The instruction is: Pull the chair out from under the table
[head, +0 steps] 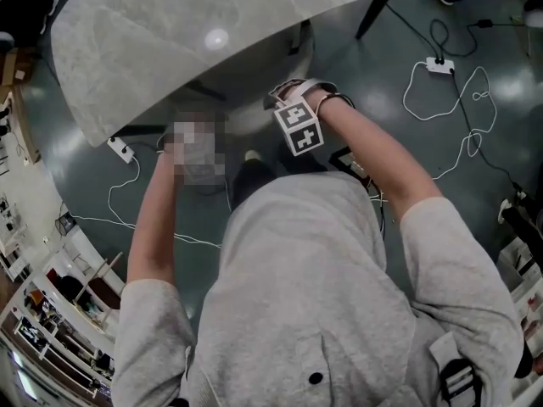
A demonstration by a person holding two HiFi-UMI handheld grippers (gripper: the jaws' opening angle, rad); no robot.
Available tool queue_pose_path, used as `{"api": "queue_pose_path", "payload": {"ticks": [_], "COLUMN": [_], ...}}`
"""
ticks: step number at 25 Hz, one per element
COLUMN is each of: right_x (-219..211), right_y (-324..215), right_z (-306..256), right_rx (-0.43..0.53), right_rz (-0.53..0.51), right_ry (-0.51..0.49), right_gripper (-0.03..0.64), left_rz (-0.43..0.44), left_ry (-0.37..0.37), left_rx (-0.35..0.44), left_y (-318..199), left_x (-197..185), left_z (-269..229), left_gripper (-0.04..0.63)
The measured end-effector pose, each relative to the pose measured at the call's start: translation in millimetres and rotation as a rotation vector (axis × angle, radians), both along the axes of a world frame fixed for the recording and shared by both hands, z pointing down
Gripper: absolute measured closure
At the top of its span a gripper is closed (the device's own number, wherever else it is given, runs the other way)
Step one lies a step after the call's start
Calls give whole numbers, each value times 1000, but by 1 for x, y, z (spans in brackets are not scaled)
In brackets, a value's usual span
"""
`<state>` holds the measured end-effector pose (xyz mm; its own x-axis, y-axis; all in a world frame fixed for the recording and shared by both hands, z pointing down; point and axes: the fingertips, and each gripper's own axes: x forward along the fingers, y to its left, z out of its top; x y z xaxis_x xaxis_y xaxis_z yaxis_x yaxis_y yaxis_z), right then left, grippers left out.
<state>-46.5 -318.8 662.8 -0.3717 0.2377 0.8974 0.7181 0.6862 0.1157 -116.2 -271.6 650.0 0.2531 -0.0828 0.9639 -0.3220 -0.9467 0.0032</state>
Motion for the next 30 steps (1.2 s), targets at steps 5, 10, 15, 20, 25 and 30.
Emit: {"api": "queue_pose_path", "payload": {"ticks": [5, 10, 15, 20, 25, 30], "right_x": [4, 8, 14, 17, 23, 28], "right_y": [-1, 3, 12, 33, 47, 58], "right_z": [1, 1, 1, 2, 1, -3], "right_rx": [3, 12, 8, -49, -64, -60], "right_rz": [0, 21, 40, 109, 142, 170], "right_ry": [31, 53, 57, 100, 119, 126], "right_gripper": [520, 520, 520, 519, 518, 520], "left_rz": [0, -8, -5, 57, 78, 91], "left_ry": [23, 16, 16, 3, 6, 3], "left_rx": [-122, -112, -58, -81, -94, -92], "left_y": [8, 10, 15, 25, 36, 48], "left_x": [2, 5, 11, 4, 8, 16], "left_z": [1, 0, 0, -3, -5, -4], "left_gripper": [446, 437, 477, 491, 489, 489]}}
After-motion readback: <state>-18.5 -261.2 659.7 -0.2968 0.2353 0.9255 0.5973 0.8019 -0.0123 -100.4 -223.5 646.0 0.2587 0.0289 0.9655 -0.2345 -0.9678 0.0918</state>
